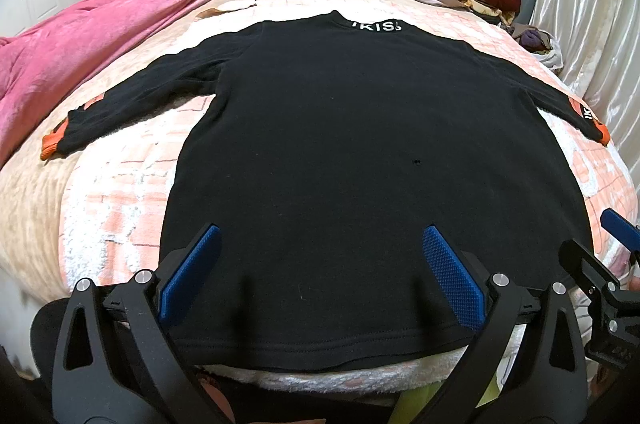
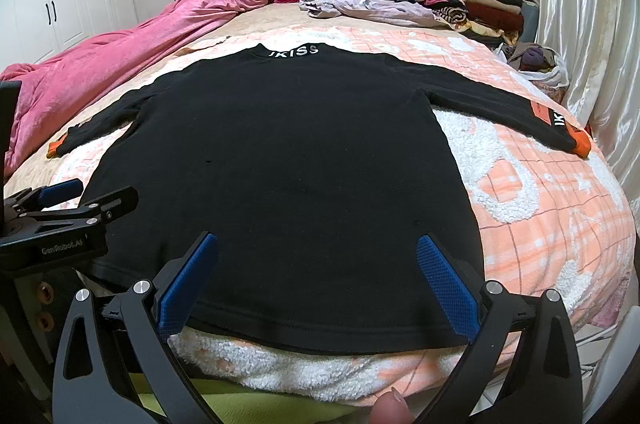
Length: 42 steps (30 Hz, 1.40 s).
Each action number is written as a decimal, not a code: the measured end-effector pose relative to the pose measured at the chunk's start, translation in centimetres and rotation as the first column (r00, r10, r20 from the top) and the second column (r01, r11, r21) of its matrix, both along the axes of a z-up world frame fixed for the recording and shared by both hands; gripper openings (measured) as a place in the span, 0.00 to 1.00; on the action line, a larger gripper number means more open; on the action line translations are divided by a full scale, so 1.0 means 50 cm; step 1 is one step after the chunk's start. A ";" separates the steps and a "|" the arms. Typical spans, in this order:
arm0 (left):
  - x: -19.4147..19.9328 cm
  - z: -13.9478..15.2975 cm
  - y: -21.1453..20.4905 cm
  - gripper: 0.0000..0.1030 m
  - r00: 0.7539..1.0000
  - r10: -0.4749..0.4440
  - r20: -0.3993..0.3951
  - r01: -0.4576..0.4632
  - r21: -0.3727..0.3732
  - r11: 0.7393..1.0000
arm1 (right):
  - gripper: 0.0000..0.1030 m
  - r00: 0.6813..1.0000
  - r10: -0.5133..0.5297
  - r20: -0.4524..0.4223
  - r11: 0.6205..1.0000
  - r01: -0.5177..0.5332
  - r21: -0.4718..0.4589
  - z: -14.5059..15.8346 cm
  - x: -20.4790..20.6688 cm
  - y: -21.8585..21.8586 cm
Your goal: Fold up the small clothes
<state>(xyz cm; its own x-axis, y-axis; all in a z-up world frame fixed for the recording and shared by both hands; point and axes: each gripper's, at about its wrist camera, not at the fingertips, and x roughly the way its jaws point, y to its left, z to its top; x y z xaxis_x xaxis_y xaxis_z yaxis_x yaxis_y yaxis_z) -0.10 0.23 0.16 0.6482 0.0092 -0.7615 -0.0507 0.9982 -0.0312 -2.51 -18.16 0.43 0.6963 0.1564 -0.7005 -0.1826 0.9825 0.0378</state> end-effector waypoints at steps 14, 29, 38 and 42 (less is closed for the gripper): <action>0.020 -0.003 -0.011 0.92 1.000 -0.004 -0.011 0.005 0.007 1.000 | 0.96 1.000 -0.002 0.002 1.000 0.002 -0.003 -0.005 0.008 -0.008; 0.141 0.016 -0.031 0.92 1.000 -0.015 -0.023 0.016 0.046 0.999 | 0.96 0.995 -0.100 0.031 0.994 0.101 -0.041 0.013 0.120 -0.092; 0.217 0.012 -0.047 0.92 0.999 -0.025 -0.039 0.028 0.054 0.998 | 0.96 0.982 -0.181 0.045 0.980 0.184 -0.080 0.007 0.212 -0.161; 0.258 0.007 -0.065 0.92 0.998 -0.037 -0.045 0.040 0.065 0.997 | 0.96 0.976 -0.213 0.041 0.973 0.216 -0.087 0.001 0.252 -0.196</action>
<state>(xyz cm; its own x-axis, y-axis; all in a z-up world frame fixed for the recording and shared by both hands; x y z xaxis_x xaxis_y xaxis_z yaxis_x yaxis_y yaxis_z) 12.78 -3.01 0.51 0.6150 0.0357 -0.7877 -0.0118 0.9993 0.0361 10.08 -27.96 0.48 0.7287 -0.0617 -0.6820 0.0330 0.9979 -0.0550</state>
